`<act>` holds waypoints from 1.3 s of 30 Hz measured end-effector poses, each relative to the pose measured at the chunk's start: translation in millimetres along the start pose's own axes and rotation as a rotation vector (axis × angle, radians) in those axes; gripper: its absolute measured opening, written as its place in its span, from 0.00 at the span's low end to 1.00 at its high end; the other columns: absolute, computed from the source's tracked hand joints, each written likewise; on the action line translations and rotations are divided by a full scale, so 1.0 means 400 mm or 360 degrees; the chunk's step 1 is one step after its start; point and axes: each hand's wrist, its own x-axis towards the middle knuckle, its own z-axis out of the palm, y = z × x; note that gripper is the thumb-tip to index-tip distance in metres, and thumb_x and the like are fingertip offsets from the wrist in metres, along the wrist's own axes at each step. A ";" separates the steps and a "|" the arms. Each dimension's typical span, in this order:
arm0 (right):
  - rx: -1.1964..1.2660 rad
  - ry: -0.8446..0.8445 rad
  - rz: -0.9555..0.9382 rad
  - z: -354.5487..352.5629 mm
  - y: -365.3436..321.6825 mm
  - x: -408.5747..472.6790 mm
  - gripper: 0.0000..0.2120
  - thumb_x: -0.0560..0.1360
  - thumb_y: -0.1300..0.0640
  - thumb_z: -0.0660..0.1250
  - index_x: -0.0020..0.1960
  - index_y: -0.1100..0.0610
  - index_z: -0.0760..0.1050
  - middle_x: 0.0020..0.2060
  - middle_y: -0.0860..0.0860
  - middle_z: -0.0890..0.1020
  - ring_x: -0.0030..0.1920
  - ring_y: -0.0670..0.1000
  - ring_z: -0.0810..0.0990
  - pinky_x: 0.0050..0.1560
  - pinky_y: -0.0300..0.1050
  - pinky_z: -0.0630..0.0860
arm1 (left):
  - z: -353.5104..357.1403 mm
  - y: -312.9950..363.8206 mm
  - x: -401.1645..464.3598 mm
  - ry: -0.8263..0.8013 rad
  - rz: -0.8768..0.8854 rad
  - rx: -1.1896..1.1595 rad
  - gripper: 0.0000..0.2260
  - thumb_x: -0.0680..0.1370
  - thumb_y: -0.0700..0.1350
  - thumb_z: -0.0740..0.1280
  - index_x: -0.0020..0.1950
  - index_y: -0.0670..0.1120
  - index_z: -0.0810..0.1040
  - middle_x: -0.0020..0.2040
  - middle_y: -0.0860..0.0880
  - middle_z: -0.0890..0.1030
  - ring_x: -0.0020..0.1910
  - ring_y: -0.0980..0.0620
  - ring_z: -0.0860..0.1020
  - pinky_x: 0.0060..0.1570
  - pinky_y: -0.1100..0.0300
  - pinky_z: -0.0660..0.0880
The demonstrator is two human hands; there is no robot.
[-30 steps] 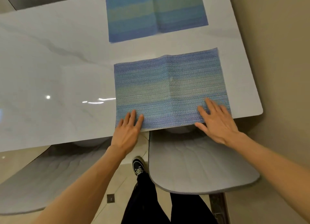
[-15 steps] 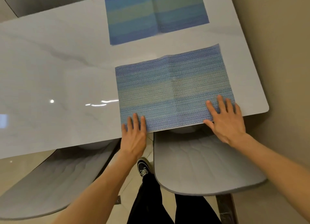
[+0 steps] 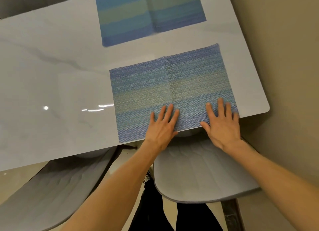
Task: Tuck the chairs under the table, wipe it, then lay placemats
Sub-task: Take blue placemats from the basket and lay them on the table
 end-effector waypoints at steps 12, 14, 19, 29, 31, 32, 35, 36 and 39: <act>0.0118 -0.0112 0.0011 -0.090 -0.009 -0.050 0.29 0.80 0.38 0.51 0.76 0.53 0.58 0.76 0.61 0.55 0.74 0.63 0.58 0.71 0.61 0.60 | -0.106 0.030 -0.021 -0.0327 0.0079 0.0000 0.26 0.82 0.53 0.62 0.77 0.47 0.61 0.79 0.43 0.54 0.77 0.38 0.54 0.73 0.37 0.57; 0.0171 -0.0047 -0.0013 -0.135 -0.011 -0.103 0.25 0.81 0.41 0.54 0.73 0.54 0.65 0.74 0.59 0.61 0.72 0.60 0.61 0.70 0.57 0.62 | -0.169 0.052 -0.020 -0.0400 0.0167 0.0071 0.21 0.82 0.53 0.61 0.72 0.46 0.71 0.73 0.43 0.66 0.72 0.40 0.63 0.71 0.37 0.61; 0.0479 0.0133 0.0233 -0.232 -0.036 -0.253 0.18 0.81 0.49 0.57 0.66 0.55 0.74 0.67 0.55 0.71 0.65 0.57 0.69 0.63 0.50 0.68 | -0.305 0.136 -0.057 -0.0385 0.0419 0.0076 0.18 0.82 0.53 0.60 0.66 0.43 0.75 0.64 0.43 0.77 0.61 0.42 0.75 0.63 0.46 0.73; 0.0612 0.0597 0.1010 -0.327 -0.050 -0.853 0.10 0.77 0.57 0.62 0.52 0.61 0.77 0.52 0.58 0.76 0.56 0.60 0.73 0.53 0.54 0.74 | -0.455 0.512 -0.370 -0.0063 0.1452 0.0211 0.15 0.81 0.52 0.60 0.44 0.43 0.79 0.50 0.41 0.83 0.50 0.40 0.80 0.47 0.52 0.76; 0.0585 0.0650 0.1336 -0.310 -0.035 -1.044 0.11 0.76 0.58 0.62 0.53 0.62 0.78 0.52 0.59 0.77 0.56 0.61 0.74 0.54 0.54 0.73 | -0.434 0.661 -0.495 -0.0090 0.1719 0.0274 0.13 0.81 0.52 0.61 0.45 0.45 0.80 0.51 0.42 0.83 0.52 0.41 0.80 0.48 0.53 0.75; 0.0558 0.0693 0.1428 -0.305 -0.029 -1.097 0.11 0.76 0.58 0.62 0.54 0.62 0.78 0.52 0.59 0.78 0.56 0.61 0.75 0.54 0.54 0.73 | -0.429 0.700 -0.536 -0.0093 0.1781 0.0307 0.13 0.81 0.53 0.61 0.48 0.46 0.81 0.52 0.43 0.83 0.53 0.42 0.80 0.49 0.53 0.75; 0.0508 0.0699 0.1786 -0.280 -0.027 -1.334 0.11 0.77 0.59 0.61 0.54 0.62 0.78 0.52 0.60 0.78 0.56 0.61 0.75 0.52 0.53 0.73 | -0.373 0.858 -0.719 -0.0106 0.2090 0.0362 0.15 0.81 0.54 0.61 0.50 0.45 0.81 0.54 0.42 0.84 0.55 0.41 0.80 0.50 0.53 0.76; 0.0458 0.0700 0.1881 -0.269 -0.025 -1.407 0.11 0.77 0.59 0.61 0.54 0.62 0.78 0.52 0.59 0.78 0.56 0.61 0.75 0.51 0.53 0.73 | -0.358 0.904 -0.783 -0.0111 0.2188 0.0382 0.15 0.81 0.54 0.61 0.50 0.44 0.81 0.53 0.41 0.84 0.55 0.41 0.80 0.49 0.54 0.76; 0.0366 0.0635 0.2146 -0.239 -0.033 -1.602 0.10 0.75 0.58 0.63 0.53 0.61 0.77 0.51 0.58 0.78 0.55 0.60 0.75 0.50 0.52 0.73 | -0.304 1.025 -0.967 -0.0165 0.2416 0.0425 0.15 0.81 0.53 0.61 0.45 0.44 0.80 0.51 0.39 0.83 0.54 0.39 0.80 0.47 0.54 0.73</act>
